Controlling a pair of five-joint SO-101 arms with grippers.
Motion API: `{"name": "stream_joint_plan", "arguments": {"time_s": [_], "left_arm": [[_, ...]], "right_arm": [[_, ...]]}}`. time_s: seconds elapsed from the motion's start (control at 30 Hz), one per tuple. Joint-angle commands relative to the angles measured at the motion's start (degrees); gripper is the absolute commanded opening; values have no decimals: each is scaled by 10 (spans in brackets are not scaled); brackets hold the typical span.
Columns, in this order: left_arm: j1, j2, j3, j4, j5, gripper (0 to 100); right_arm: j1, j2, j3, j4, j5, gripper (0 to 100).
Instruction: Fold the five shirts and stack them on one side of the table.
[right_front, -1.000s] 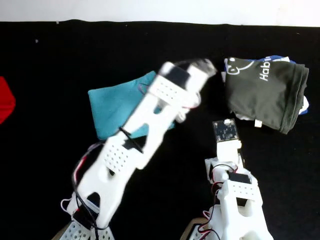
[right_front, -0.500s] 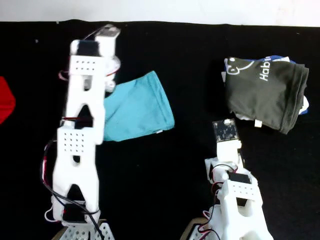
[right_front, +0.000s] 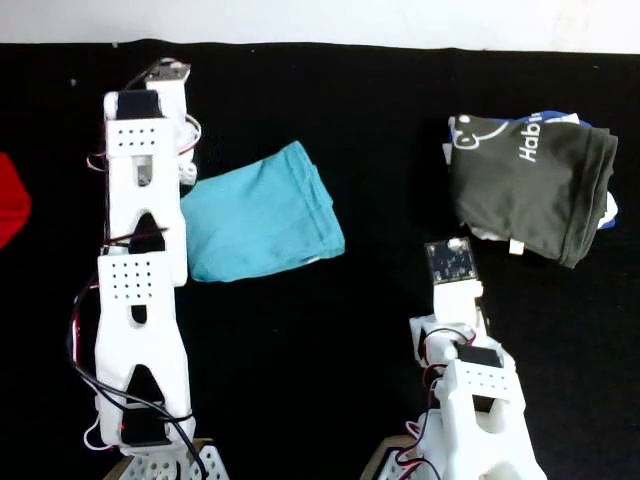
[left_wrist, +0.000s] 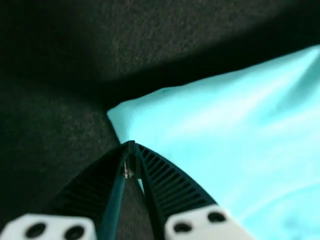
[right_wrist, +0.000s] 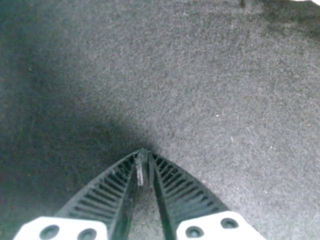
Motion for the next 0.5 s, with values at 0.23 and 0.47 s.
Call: {"name": "stream_joint_plan", "arguments": {"time_s": [0.23,0.47], "left_arm": [[-12,-310,249,18,-1,10],[-25,-594,718,-125,-4,11]], "right_arm": [[5,0,3,-12,-6,5],[5,-1,3,-12,-6,5]]}}
